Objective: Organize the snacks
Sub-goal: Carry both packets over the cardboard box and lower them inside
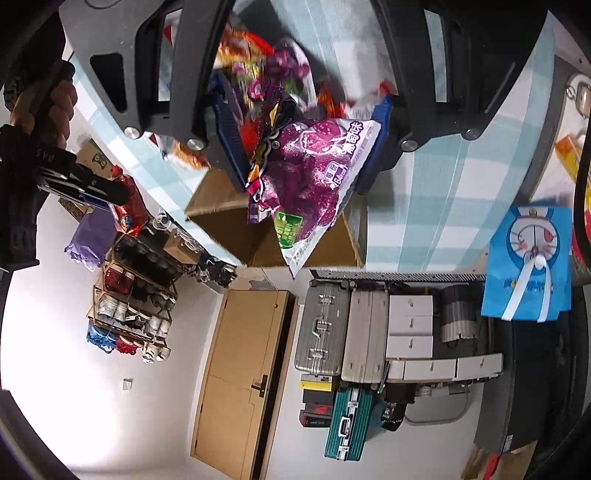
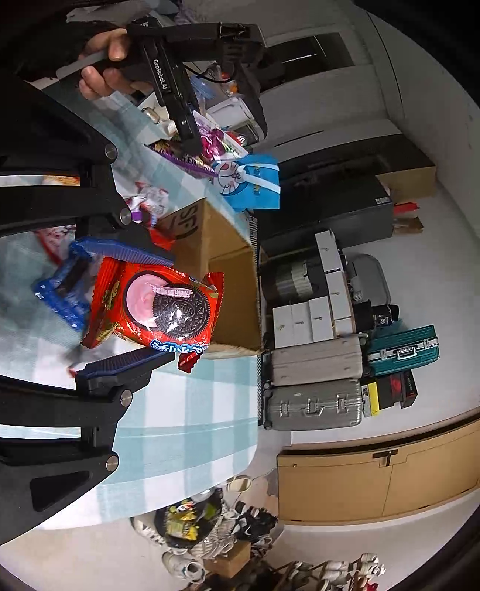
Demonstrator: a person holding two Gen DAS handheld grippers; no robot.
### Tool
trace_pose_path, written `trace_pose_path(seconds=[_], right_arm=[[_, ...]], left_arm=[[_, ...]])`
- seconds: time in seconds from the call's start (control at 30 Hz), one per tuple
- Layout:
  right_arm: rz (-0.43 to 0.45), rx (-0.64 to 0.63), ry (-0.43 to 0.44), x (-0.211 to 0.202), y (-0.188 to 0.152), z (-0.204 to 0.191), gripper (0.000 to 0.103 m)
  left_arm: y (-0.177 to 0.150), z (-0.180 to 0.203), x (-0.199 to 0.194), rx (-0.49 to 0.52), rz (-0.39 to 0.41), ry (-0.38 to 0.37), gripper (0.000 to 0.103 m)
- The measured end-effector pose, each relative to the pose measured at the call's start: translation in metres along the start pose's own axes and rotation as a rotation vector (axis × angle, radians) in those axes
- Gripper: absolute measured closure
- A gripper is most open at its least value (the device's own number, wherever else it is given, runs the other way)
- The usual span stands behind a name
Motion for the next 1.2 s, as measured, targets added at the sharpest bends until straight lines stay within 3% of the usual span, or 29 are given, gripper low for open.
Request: trace_pose_path(seconds=[0.6,1.2], right_arm=[[-0.010,0.047,0.014,0.062,0.045,0.008,0.058],[-0.062,0.008,0.030,0.135,0.056,0.011,0.058]], left_arm=[[0.048,0.012,0.090,0.018,-0.020,0.028,0.048],[0.041,0.017,0.158,0.080,-0.057,0.053,0.048]])
Point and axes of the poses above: each gripper's, at about its wrist camera, not at the fingertips, and x roughly the way its jaws point, z to its right, y to its top, the point moved 3 cm from there along x, roughly the way its jaws point, and after that the axes turned 3 degrees about z, right-handed, at the moved point
